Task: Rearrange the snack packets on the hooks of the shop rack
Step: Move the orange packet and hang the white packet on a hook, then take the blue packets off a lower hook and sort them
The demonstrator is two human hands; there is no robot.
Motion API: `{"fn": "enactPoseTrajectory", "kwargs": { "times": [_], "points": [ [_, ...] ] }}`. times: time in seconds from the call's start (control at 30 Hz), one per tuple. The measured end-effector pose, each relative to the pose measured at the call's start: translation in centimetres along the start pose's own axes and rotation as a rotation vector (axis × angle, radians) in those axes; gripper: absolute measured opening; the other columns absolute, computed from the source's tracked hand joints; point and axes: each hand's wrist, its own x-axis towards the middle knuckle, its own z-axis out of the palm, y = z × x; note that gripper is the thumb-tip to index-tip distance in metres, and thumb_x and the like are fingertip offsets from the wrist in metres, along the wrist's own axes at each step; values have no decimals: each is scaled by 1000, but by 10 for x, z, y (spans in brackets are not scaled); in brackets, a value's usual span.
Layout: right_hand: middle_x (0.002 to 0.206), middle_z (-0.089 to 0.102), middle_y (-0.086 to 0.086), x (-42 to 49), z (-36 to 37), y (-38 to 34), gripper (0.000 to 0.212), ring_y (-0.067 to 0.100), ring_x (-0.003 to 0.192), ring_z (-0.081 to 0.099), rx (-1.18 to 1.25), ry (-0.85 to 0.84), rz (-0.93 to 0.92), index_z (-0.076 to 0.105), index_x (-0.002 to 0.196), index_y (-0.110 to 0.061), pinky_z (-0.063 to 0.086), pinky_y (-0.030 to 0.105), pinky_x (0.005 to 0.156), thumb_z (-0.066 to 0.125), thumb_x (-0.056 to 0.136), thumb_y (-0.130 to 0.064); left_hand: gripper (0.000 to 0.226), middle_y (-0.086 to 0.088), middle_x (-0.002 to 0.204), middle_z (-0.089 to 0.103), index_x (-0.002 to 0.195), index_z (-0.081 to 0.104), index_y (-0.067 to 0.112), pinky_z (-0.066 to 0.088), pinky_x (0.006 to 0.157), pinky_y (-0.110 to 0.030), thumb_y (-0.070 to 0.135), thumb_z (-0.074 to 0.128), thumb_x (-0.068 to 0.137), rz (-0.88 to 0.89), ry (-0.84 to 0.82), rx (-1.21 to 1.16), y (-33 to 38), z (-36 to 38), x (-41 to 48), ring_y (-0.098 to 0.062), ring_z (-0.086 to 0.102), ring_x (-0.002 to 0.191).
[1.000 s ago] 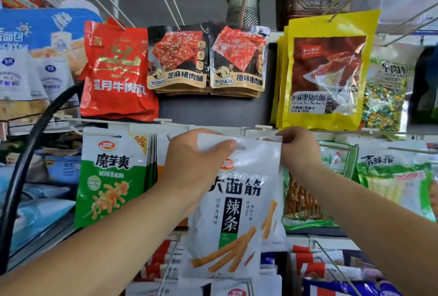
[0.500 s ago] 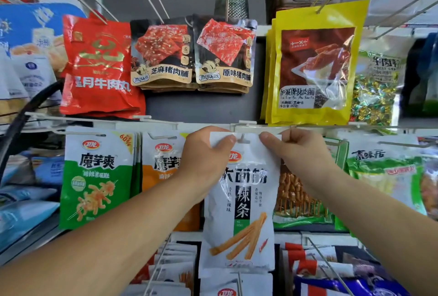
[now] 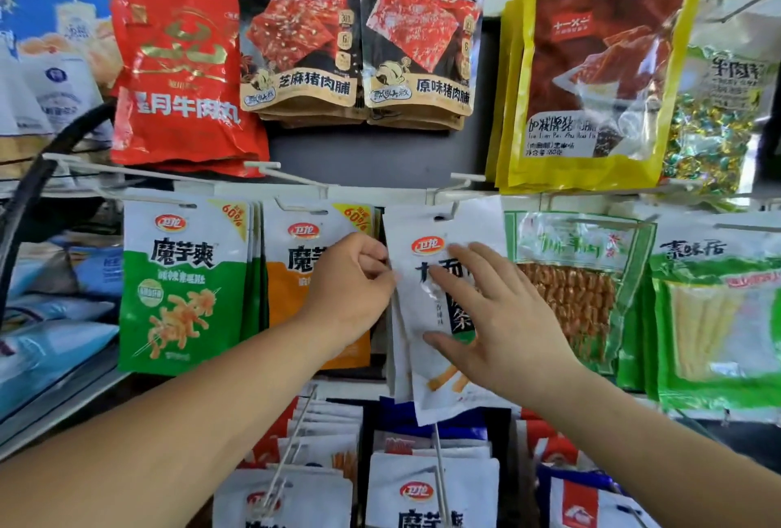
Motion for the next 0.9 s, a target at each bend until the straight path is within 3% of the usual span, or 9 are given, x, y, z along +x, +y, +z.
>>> {"fn": "enactPoseTrajectory", "kwargs": {
  "times": [0.1, 0.37, 0.53, 0.73, 0.83, 0.9],
  "points": [
    [162, 42, 13, 5, 15, 0, 73, 41, 150, 37, 3, -50, 48, 52, 151, -27, 43, 60, 114, 60, 90, -65, 26, 0, 98, 73, 113, 64, 18, 53, 76, -23, 17, 77, 90, -47, -75, 5, -14, -9, -8, -14, 69, 92],
    [152, 51, 16, 19, 34, -10, 71, 43, 142, 44, 53, 11, 98, 58, 147, -23, 46, 58, 109, 60, 89, -64, 35, 4, 118, 70, 130, 65, 17, 46, 83, -7, 23, 71, 96, -77, -277, 20, -40, -6, -32, -5, 65, 106],
    [139, 61, 6, 3, 14, -15, 56, 30, 131, 56, 230, 37, 139, 67, 136, -22, 57, 45, 93, 66, 90, -54, 29, 7, 116, 73, 125, 69, 21, 49, 92, -15, 21, 71, 96, -108, -241, -4, -46, -5, -58, -7, 66, 110],
    [101, 76, -11, -61, -18, -24, 28, 10, 95, 70, 575, -54, 277, 79, 107, -28, 60, 42, 79, 63, 94, -47, 22, 8, 109, 73, 119, 70, 26, 59, 91, -30, 22, 69, 97, -165, -271, -66, -31, 5, -122, -13, 70, 102],
    [74, 74, -11, -108, -18, -30, 31, 9, 71, 67, 666, -148, 393, 77, 82, -28, 58, 41, 67, 61, 89, -53, 24, 5, 107, 75, 119, 71, 23, 60, 93, -39, 22, 70, 96, -182, -351, -86, -27, 24, -160, -16, 73, 99],
    [63, 67, -9, -141, -13, -32, 28, 10, 59, 59, 707, -198, 460, 72, 71, -28, 52, 38, 60, 67, 92, -45, 23, 6, 109, 75, 119, 71, 26, 60, 93, -34, 24, 70, 96, -194, -410, -92, -30, 39, -188, -13, 72, 100]
  ]
}}
